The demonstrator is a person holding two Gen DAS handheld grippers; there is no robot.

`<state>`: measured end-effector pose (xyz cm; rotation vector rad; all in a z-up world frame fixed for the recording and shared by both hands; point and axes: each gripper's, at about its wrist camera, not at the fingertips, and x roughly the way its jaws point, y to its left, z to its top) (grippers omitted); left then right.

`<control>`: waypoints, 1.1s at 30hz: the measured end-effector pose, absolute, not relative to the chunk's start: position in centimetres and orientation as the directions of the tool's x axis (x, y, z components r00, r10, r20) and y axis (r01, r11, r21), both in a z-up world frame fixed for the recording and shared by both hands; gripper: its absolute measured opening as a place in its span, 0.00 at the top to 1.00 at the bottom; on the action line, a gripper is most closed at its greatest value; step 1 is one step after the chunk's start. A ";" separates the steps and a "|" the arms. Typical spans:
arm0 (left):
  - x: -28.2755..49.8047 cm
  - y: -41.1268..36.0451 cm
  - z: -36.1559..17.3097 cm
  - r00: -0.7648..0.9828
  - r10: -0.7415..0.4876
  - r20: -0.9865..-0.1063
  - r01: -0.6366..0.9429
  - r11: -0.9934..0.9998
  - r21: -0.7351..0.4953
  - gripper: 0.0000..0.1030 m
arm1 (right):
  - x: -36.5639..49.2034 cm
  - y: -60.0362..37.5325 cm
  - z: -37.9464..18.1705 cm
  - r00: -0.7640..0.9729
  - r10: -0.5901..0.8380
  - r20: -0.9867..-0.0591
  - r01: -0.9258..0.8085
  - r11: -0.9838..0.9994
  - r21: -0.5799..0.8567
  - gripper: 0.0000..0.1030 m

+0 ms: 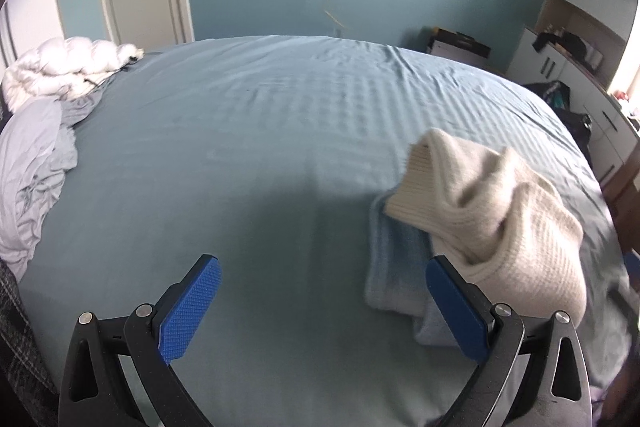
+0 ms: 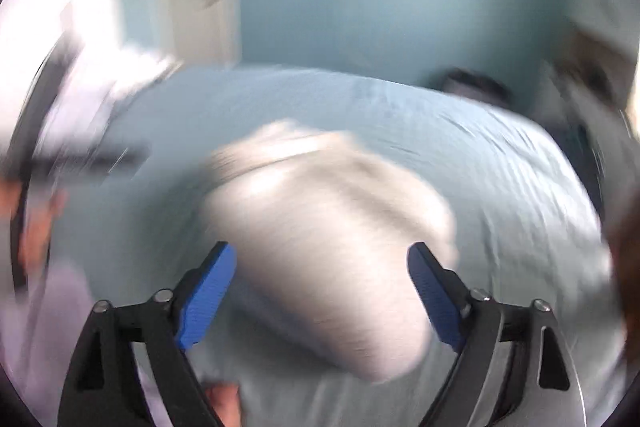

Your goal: Fold small clothes

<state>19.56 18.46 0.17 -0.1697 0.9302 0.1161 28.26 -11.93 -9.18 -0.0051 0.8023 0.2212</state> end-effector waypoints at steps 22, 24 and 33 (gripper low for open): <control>26.3 8.3 -6.4 0.606 0.046 -0.794 -0.059 0.998 0.012 0.00 | 28.7 -17.4 -15.9 0.581 0.364 -0.728 -0.116 0.923 0.368 0.09; 26.1 8.1 -6.5 0.614 0.048 -0.788 -0.051 0.998 0.022 0.00 | 28.6 -19.8 -15.7 0.613 0.331 -0.718 -0.010 0.911 0.413 0.09; 26.0 7.7 -6.8 0.608 0.072 -0.791 -0.077 0.997 0.032 0.00 | 30.9 -19.1 -20.7 0.460 0.346 -0.818 0.067 0.905 0.421 0.01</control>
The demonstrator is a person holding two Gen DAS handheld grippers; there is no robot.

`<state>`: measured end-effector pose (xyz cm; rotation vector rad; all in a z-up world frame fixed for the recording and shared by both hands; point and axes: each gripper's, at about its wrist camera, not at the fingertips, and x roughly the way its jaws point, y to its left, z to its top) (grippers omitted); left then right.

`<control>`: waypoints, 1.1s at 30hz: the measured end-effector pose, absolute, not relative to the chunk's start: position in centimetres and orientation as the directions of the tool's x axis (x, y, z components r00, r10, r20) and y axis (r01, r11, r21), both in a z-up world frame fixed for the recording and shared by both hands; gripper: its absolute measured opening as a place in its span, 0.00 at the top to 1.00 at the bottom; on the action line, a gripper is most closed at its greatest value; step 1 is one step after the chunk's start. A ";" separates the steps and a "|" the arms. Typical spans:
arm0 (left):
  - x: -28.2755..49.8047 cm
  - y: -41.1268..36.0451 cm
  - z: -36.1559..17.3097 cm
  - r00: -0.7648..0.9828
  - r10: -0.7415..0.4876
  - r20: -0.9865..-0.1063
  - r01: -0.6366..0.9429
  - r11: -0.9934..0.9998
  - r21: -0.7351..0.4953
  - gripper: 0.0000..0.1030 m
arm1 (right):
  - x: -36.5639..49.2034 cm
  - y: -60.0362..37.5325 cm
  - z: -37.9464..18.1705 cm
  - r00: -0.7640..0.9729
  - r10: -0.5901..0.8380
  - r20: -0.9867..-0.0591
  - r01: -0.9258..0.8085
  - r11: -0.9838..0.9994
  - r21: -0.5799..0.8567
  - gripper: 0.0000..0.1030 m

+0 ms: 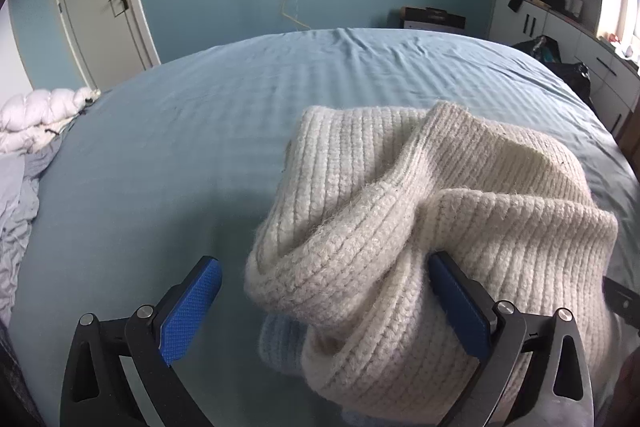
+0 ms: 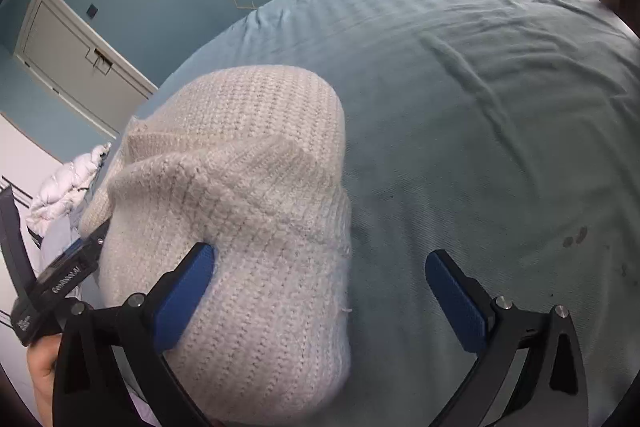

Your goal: Fold small clothes

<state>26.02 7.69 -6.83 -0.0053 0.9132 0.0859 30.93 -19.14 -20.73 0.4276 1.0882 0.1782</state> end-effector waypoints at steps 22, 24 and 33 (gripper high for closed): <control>17.2 12.5 -2.8 0.556 0.112 -0.824 -0.188 0.982 0.006 0.00 | 20.8 -18.6 -18.8 0.660 0.117 -0.743 0.041 0.981 0.191 0.01; 17.7 12.0 -2.6 0.555 0.101 -0.826 -0.168 0.986 0.008 0.00 | 21.1 -18.4 -18.7 0.671 0.116 -0.732 0.030 0.983 0.183 0.01; 24.2 5.3 -0.4 0.587 0.071 -0.806 -0.001 0.996 0.087 0.00 | 19.6 -17.7 -18.4 0.698 0.135 -0.704 -0.029 0.987 0.160 0.13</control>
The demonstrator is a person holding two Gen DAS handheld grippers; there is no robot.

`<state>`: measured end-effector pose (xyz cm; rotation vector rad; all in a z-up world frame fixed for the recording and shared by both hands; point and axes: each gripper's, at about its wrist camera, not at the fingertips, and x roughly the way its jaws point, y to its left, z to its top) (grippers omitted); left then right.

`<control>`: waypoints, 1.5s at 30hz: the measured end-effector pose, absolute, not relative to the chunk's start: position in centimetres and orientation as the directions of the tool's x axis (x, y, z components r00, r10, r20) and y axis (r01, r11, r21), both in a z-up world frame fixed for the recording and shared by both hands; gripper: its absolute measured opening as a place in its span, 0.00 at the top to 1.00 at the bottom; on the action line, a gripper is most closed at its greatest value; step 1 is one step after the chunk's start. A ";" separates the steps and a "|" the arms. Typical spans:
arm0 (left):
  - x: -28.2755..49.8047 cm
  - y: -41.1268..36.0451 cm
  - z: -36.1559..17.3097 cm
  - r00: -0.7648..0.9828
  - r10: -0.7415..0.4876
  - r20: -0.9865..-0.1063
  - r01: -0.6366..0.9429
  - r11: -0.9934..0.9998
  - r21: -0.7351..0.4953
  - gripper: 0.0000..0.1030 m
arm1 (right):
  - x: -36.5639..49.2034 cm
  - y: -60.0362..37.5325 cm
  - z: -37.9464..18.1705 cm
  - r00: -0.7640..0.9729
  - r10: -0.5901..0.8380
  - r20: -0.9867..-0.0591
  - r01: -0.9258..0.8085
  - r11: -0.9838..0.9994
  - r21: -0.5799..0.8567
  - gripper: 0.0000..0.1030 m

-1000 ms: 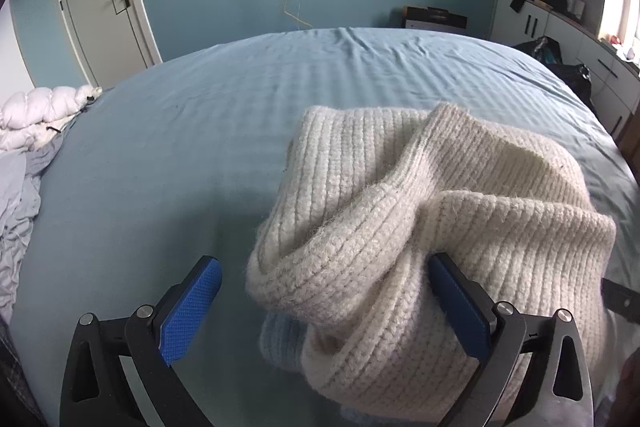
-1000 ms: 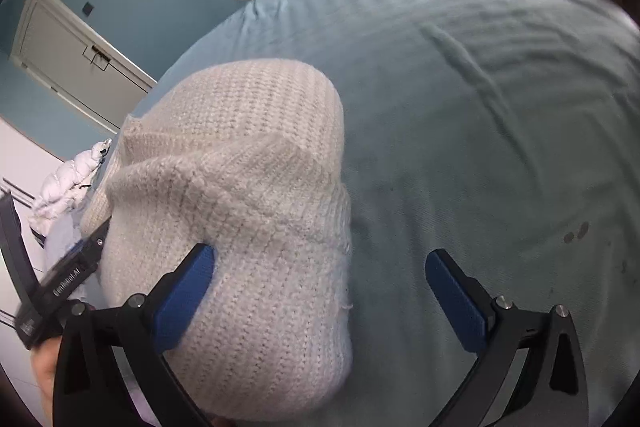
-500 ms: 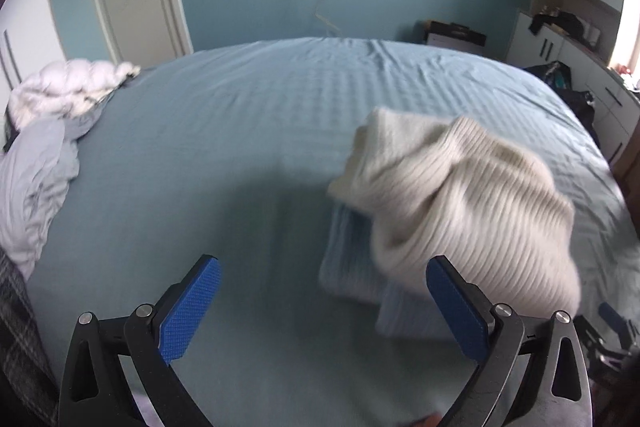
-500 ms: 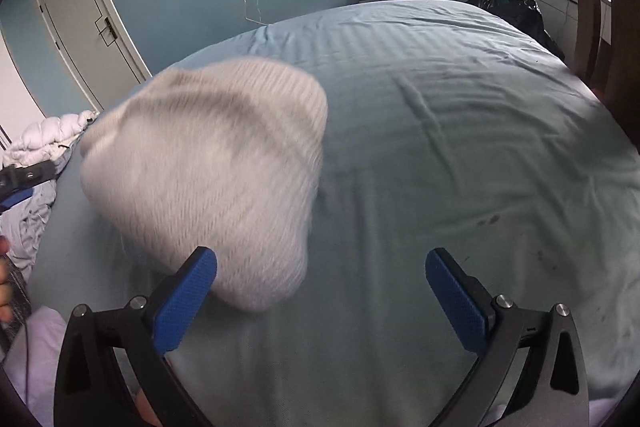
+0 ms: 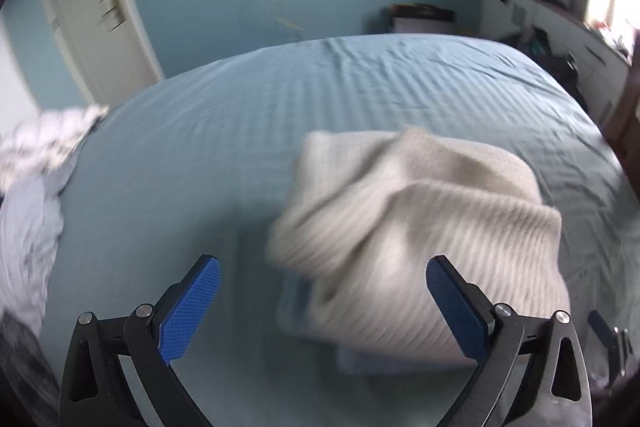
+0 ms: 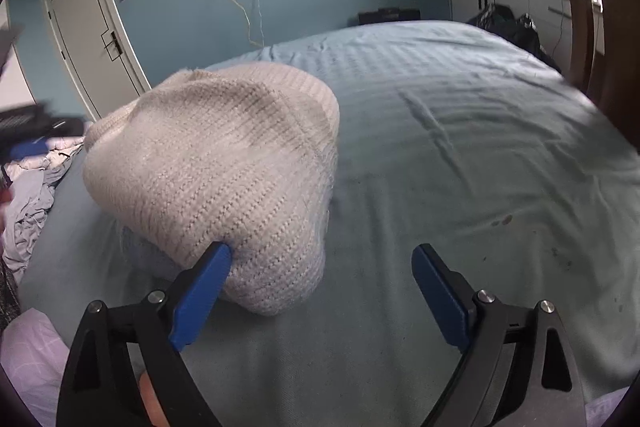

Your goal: Fold small clothes

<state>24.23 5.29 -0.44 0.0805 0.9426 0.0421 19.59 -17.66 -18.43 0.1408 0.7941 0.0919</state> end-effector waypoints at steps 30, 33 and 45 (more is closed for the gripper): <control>23.4 8.5 -1.5 0.583 0.015 -0.812 0.037 0.998 0.045 0.00 | 25.2 -26.2 -17.3 0.576 0.485 -0.658 0.010 0.801 0.599 0.12; 23.5 11.1 -1.5 0.579 0.090 -0.810 -0.026 0.995 0.091 0.00 | 26.5 -27.1 -18.2 0.564 0.476 -0.674 0.043 0.799 0.600 0.12; 25.4 18.3 -5.5 0.504 0.010 -0.864 -0.125 0.990 -0.061 0.00 | 34.0 -24.3 -23.8 0.224 0.788 -0.573 0.046 0.579 0.814 0.00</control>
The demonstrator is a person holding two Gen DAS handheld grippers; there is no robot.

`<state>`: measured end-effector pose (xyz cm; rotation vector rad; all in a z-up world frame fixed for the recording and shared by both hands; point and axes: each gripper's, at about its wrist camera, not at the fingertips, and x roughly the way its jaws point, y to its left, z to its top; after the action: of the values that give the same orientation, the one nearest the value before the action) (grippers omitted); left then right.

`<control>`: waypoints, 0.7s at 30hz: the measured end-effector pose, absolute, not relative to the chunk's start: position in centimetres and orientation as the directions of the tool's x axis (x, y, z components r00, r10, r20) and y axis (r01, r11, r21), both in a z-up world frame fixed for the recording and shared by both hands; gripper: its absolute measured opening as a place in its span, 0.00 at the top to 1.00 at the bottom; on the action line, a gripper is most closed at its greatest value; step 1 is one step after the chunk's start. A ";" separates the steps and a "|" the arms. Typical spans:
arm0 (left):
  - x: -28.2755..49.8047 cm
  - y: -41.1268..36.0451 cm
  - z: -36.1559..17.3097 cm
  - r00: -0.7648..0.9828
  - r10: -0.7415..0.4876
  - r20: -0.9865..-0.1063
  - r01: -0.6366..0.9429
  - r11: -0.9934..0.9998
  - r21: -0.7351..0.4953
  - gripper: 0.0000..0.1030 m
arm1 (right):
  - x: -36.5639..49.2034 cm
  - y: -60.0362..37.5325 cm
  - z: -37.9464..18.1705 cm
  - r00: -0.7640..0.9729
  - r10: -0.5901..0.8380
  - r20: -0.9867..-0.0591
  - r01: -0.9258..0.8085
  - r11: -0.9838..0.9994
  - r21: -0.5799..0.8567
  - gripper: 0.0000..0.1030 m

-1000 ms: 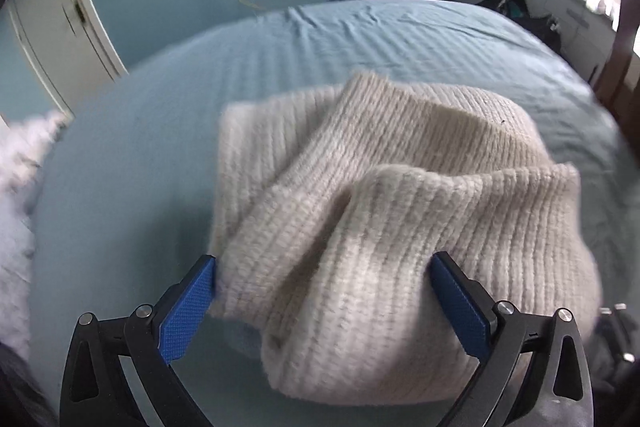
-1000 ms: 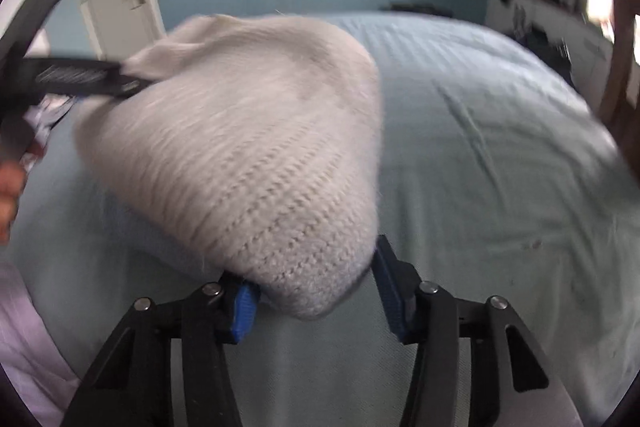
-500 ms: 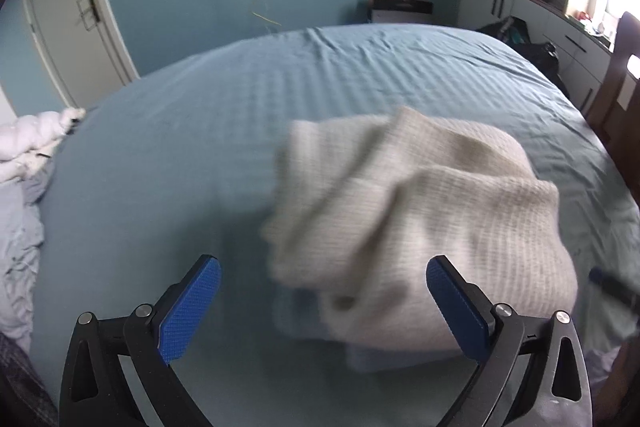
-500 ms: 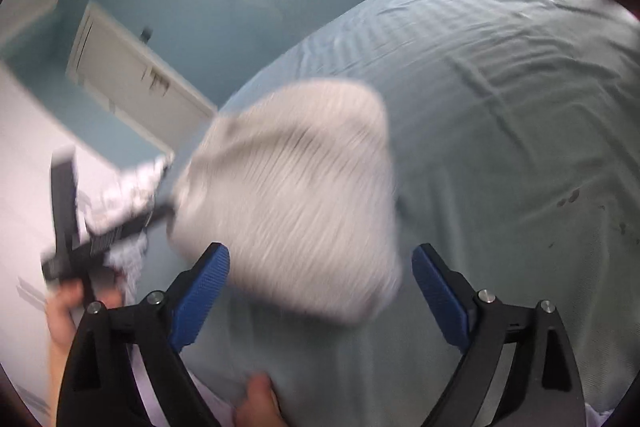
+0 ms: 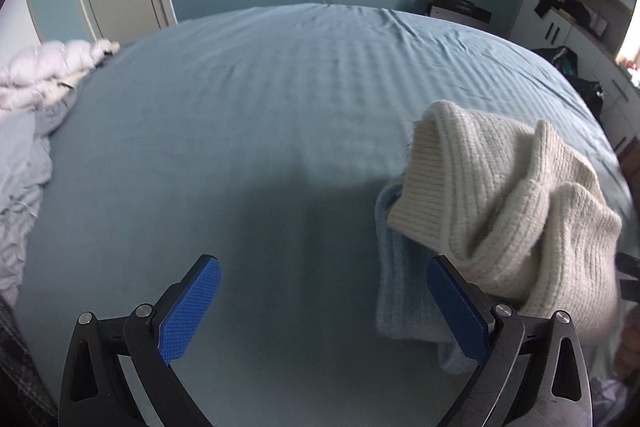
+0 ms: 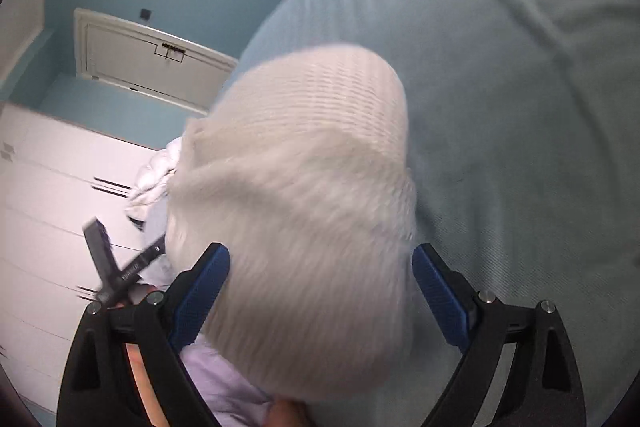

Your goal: Fold small clothes

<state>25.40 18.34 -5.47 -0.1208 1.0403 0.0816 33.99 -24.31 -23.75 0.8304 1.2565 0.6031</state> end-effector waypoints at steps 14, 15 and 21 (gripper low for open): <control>31.0 22.5 -11.0 0.421 -0.428 -0.800 -0.132 0.844 -0.521 0.00 | 34.3 -22.8 -29.4 0.126 0.957 -0.261 0.180 0.237 0.955 0.00; 31.8 22.5 -11.5 0.405 -0.443 -0.800 -0.141 0.834 -0.534 0.00 | 34.3 -22.8 -29.3 0.127 0.957 -0.262 0.182 0.237 0.954 0.00; 35.4 19.6 -16.7 0.180 -0.610 -0.772 -0.087 0.772 -0.630 0.00 | 34.9 -23.9 -29.5 0.115 0.960 -0.256 0.195 0.231 0.953 0.00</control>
<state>35.41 19.59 -16.66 -0.6291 1.3595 -0.4061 34.91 -23.86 -29.47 1.2130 1.3409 0.8335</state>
